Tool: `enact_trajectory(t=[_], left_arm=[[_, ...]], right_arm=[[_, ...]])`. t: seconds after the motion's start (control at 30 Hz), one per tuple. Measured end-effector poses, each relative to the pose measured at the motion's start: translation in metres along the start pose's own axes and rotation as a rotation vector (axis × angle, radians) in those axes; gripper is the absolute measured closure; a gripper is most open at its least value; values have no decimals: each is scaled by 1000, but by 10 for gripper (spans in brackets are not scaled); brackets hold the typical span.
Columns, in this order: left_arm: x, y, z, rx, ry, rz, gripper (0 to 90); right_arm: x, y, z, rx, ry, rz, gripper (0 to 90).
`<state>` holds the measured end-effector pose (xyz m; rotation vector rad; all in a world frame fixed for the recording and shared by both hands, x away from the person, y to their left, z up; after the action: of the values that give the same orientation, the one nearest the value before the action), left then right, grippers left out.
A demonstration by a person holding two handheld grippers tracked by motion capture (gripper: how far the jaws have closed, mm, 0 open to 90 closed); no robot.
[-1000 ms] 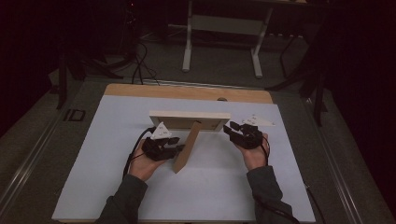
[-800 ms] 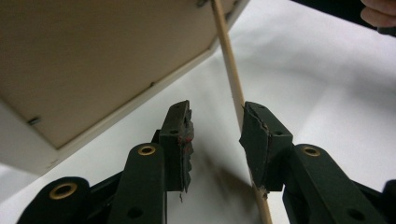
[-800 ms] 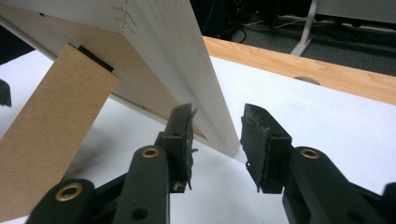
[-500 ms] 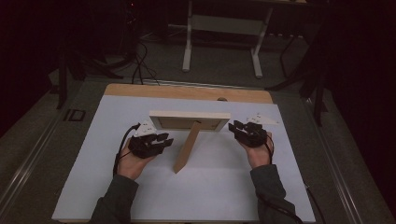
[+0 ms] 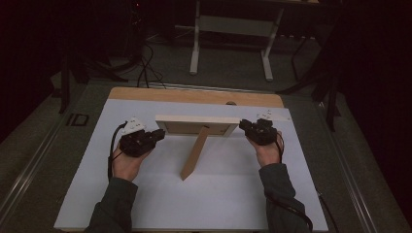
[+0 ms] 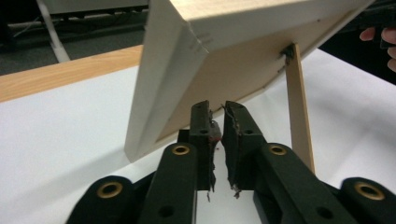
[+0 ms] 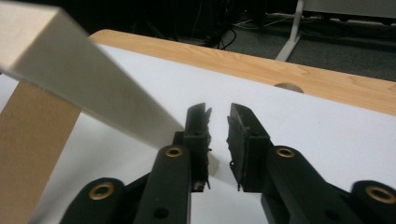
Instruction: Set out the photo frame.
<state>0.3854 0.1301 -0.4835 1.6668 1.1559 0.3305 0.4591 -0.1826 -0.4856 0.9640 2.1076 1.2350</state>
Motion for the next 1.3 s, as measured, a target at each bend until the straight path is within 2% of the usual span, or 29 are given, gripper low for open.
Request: enact_trajectory(t=[0.17, 0.33, 0.53, 0.63, 1.13, 1.3], left_arm=[[-2, 4, 1, -23, 13, 3, 900], [-4, 6, 5, -14, 26, 14, 900], [-7, 10, 9, -24, 27, 3, 900], [-9, 12, 11, -30, 20, 3, 900], [-17, 18, 25, -17, 20, 13, 900], [-21, 19, 28, -13, 15, 19, 900]], right_arm=[[0, 6, 4, -9, 14, 12, 894], [-1, 13, 6, -34, 46, 43, 896], [4, 17, 6, -41, 73, 28, 896], [5, 17, 5, -51, 90, 45, 896], [11, 28, 0, -73, 114, 7, 896], [11, 28, -1, -75, 118, 14, 896]])
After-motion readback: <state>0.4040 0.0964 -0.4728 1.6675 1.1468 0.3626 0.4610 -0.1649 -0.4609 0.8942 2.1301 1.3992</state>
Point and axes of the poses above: each handheld gripper's, and its own axes: z roughly forward along the jaws, y roughly out of its top, x roughly to its left, the point moved 8 cm from there along z, roughly forward along the jaws, and after that the axes turned 12 degrees about -z, right-handed, at the moved point
